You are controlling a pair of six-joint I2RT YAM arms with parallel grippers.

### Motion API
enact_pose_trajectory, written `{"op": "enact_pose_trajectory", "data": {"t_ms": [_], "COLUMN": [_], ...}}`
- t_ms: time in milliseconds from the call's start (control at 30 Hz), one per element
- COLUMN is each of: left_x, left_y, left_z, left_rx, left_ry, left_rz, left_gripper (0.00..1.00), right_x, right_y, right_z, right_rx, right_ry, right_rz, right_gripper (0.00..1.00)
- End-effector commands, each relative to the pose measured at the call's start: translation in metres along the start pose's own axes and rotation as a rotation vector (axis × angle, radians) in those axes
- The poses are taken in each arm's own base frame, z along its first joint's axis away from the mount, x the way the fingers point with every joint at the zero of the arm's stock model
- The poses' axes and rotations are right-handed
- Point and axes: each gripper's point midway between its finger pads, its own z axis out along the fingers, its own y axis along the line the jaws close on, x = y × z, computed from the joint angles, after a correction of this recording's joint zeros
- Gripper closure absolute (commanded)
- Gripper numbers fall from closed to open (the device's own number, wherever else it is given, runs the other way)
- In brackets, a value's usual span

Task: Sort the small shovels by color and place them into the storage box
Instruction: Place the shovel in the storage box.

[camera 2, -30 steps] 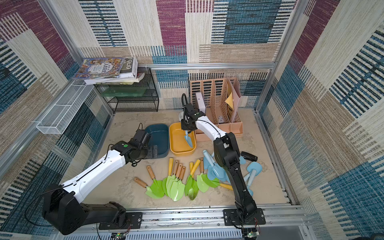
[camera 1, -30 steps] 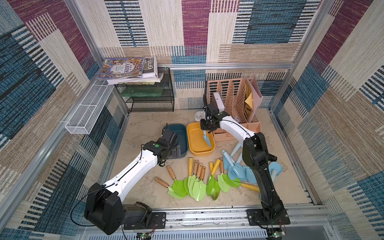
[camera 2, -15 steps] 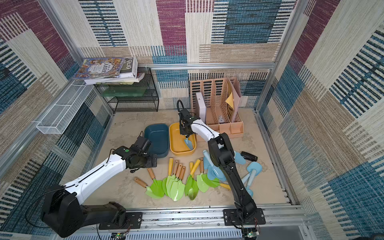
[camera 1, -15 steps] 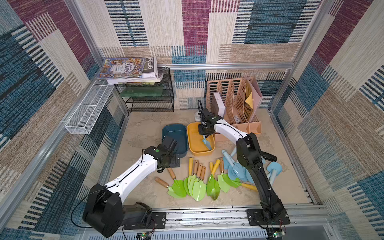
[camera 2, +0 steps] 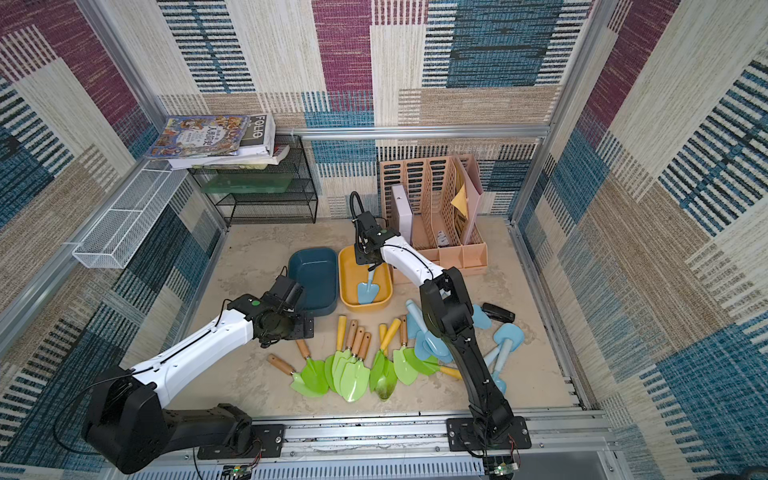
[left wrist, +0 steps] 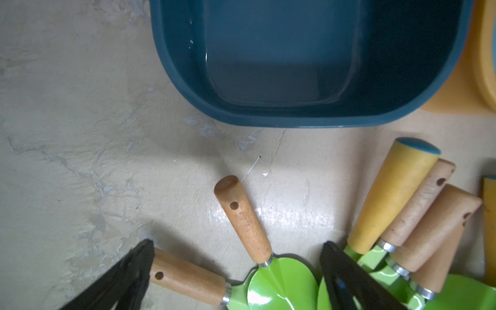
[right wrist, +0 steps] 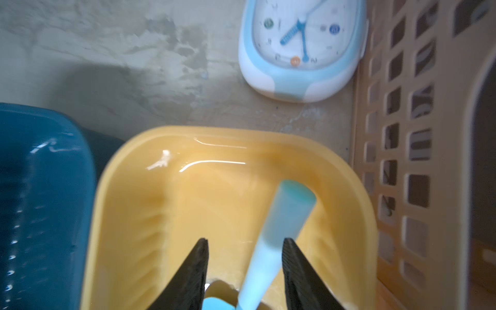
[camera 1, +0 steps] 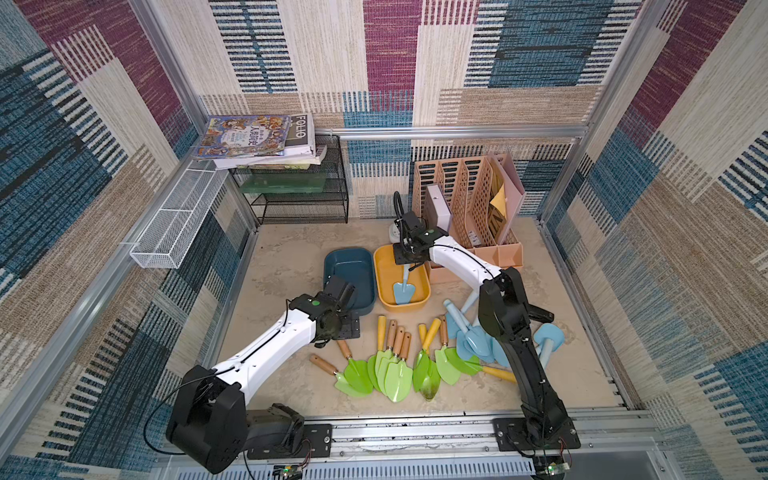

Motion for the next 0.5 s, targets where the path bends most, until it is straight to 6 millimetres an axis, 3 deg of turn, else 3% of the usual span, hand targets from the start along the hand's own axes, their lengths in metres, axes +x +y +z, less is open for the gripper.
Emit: {"op": "enact_pose_trajectory", "data": {"t_ms": [0,133,233,467], "left_x": [0.007,0.013,0.017,0.03], "left_y": [-0.001,-0.006,-0.01,-0.008], "left_z": [0.003,0.007,0.011,0.028], "left_rx": [0.004,0.015,0.02,-0.012], "left_ry": [0.032,0.061,0.084,0.163], "left_rz": [-0.006,0.011,0.018,0.023], "left_gripper": [0.03,0.06,0.09,0.27], "right_x": [-0.025,-0.038,-0.034,-0.001], "right_y": [0.007,0.007,0.004,-0.008], "right_z": [-0.025,-0.056,-0.068,-0.064], "right_rx": [-0.036,-0.051,-0.053,-0.051], "right_ry": [-0.079,-0.131,-0.138,-0.082], "right_rz": [-0.012,-0.022,-0.029,-0.022], "right_gripper": [0.52,0.53,0.53,0.55]}}
